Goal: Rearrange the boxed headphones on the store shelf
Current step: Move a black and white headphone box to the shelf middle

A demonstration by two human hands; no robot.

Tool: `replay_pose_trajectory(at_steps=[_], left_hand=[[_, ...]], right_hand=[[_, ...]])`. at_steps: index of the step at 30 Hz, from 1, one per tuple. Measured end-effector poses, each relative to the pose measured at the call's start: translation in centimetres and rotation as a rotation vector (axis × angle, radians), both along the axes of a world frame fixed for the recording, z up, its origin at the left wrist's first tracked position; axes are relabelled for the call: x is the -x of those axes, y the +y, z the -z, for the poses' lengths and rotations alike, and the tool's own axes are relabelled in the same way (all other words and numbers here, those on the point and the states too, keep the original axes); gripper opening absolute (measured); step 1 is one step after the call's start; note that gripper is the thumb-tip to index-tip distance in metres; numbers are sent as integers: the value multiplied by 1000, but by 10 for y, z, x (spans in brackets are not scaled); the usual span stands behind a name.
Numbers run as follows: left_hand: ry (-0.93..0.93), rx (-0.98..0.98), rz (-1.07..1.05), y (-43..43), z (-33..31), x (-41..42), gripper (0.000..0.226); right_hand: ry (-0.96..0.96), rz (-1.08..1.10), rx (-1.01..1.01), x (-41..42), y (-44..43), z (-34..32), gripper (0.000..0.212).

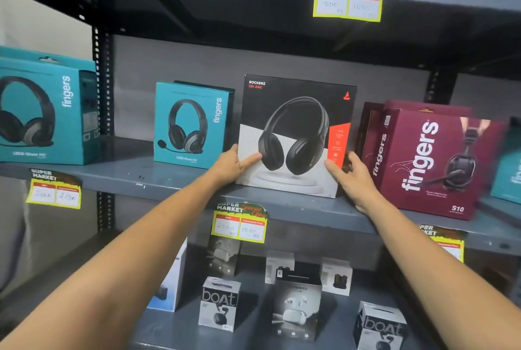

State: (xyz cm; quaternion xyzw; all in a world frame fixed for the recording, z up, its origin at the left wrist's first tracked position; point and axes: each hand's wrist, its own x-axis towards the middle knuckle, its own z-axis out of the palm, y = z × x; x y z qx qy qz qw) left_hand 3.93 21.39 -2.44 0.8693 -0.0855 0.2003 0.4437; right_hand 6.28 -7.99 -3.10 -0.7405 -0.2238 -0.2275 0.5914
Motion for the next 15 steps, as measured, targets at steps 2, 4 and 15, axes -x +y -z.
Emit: replay_pose_trajectory(at_steps=[2,4,15], left_hand=[[23,-53,-21,4,0,2,77],[43,-145,-61,9,2,7,78],[-203,-557,-395,94,18,71,39]], right_hand=[[-109,176,26,9,1,-3,42],[-358,439,102,23,2,-5,42],[-444,249,1091,56,108,6,49]])
